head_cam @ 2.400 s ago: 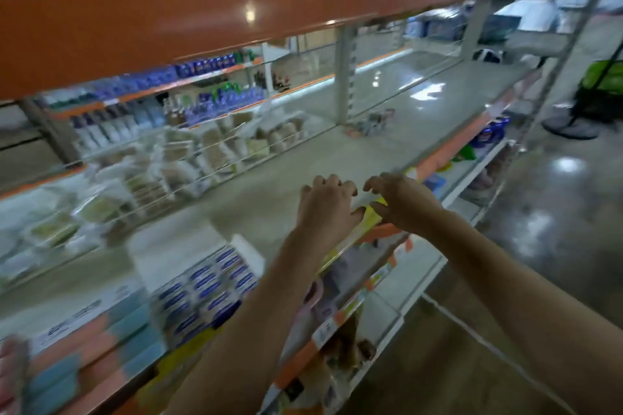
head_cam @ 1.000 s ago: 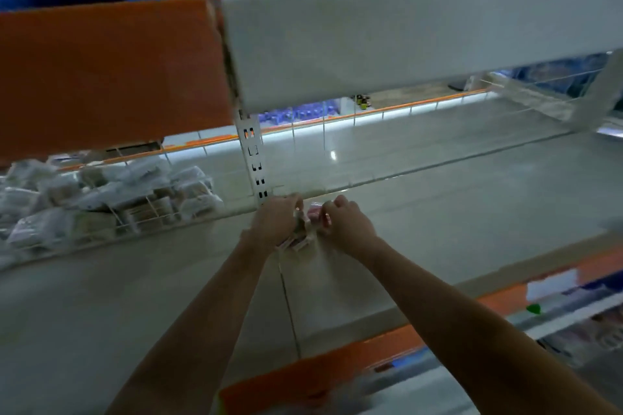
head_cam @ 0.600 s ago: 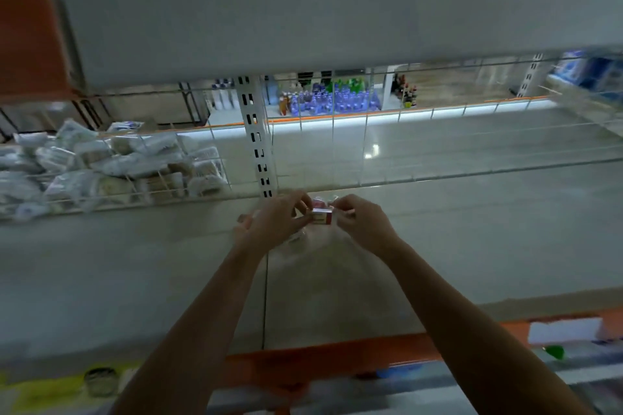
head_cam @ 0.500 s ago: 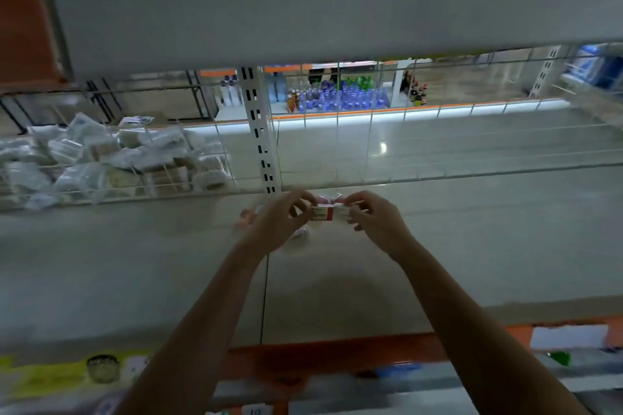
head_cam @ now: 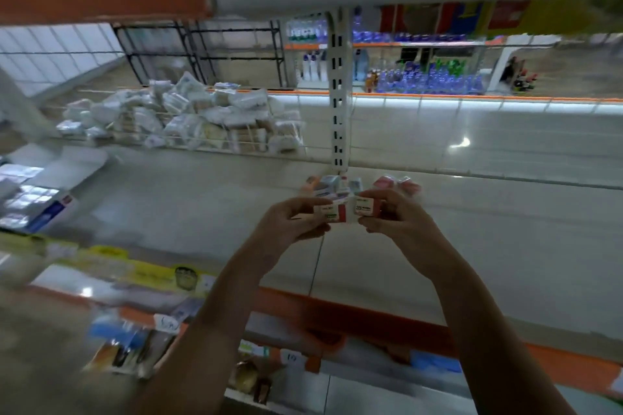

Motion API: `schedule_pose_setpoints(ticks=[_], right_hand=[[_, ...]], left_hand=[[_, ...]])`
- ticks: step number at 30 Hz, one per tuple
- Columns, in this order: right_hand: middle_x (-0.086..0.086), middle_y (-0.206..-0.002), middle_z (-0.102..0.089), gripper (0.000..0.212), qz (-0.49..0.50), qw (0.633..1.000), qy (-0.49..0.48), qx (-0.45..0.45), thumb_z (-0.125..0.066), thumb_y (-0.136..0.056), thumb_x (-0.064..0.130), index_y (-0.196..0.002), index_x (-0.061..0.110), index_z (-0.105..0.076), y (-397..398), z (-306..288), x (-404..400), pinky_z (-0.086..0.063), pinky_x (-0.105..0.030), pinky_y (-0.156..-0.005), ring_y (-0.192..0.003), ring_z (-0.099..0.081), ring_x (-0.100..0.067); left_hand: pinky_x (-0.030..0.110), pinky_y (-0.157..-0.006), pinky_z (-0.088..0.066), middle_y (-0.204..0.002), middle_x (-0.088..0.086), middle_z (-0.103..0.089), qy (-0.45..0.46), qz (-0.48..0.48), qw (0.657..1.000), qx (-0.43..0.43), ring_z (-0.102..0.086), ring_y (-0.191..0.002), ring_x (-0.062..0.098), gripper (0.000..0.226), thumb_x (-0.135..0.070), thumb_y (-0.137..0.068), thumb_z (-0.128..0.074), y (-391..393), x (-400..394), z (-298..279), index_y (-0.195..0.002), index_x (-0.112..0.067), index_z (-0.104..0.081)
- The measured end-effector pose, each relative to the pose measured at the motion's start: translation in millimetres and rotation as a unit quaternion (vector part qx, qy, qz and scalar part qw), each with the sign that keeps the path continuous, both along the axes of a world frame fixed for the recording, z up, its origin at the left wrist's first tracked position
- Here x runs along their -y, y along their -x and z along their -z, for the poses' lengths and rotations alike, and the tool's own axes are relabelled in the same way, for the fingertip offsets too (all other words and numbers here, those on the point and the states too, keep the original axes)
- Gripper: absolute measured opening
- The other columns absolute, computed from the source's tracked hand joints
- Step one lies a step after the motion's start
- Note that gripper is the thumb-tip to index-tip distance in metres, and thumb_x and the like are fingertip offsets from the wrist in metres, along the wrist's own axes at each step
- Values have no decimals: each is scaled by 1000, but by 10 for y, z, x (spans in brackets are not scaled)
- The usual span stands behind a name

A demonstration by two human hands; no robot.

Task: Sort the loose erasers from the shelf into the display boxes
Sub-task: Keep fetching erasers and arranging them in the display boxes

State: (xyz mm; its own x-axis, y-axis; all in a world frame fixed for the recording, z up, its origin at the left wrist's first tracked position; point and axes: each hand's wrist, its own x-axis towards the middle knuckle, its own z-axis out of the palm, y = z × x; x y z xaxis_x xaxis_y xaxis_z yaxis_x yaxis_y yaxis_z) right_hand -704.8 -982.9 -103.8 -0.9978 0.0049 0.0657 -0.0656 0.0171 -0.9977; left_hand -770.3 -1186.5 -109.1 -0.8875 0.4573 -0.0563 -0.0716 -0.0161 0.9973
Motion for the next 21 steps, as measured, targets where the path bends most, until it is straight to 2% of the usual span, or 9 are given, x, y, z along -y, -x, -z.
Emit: schedule_pose_setpoints(ticks=[5,9,12,16,19,21], right_hand=[[-8,-102,-63,35,-30,1000,-5,0,-64,-80,-6,-104,19,-60,140,-51,494,-51,-18,-70,-85,-64,-8],[-6,-99,-61,34,-62,998,-27,-3,-64,-79,-7,-102,16,-59,249,-109,1071,-53,-22,-72,-83,-61,-10],[-3,-90,-60,32,-75,997,-25,-10,-64,-78,-9,-100,14,-57,350,-145,1639,-52,-21,-66,-71,-59,-4],[-2,-83,-58,35,-111,993,-31,-26,-64,-77,-12,-92,19,-55,518,-202,2491,-49,-27,-65,-68,-55,-9],[-3,-81,-56,40,-126,990,-46,-33,-63,-76,-15,-89,21,-52,666,-211,3137,-45,-39,-71,-73,-51,-17],[-3,-80,-56,40,-136,988,-62,-38,-64,-76,-14,-88,22,-52,768,-207,3533,-45,-36,-70,-72,-52,-17]], left_hand=[[20,-70,-53,-95,-3,-72,15,-28,999,-15,-71,-85,19,34,3,-81,-66,-123,559,-31,-101,-24,-68],[20,-68,-53,-99,3,-69,33,-72,996,-49,-71,-84,18,35,2,-80,-68,-198,1124,-75,-103,-24,-66],[21,-63,-55,-99,4,-67,59,-123,989,-64,-71,-79,13,32,1,-82,-66,-217,1642,-135,-100,-25,-63],[21,-59,-54,-92,3,-66,100,-186,974,-85,-66,-71,5,33,1,-82,-68,-229,2445,-242,-95,-29,-62],[26,-64,-55,-91,1,-66,133,-224,959,-111,-63,-77,9,30,-2,-81,-69,-201,3065,-311,-95,-28,-62],[26,-70,-53,-94,-3,-66,156,-235,951,-124,-62,-83,7,28,-5,-81,-70,-160,3484,-337,-98,-26,-62]])
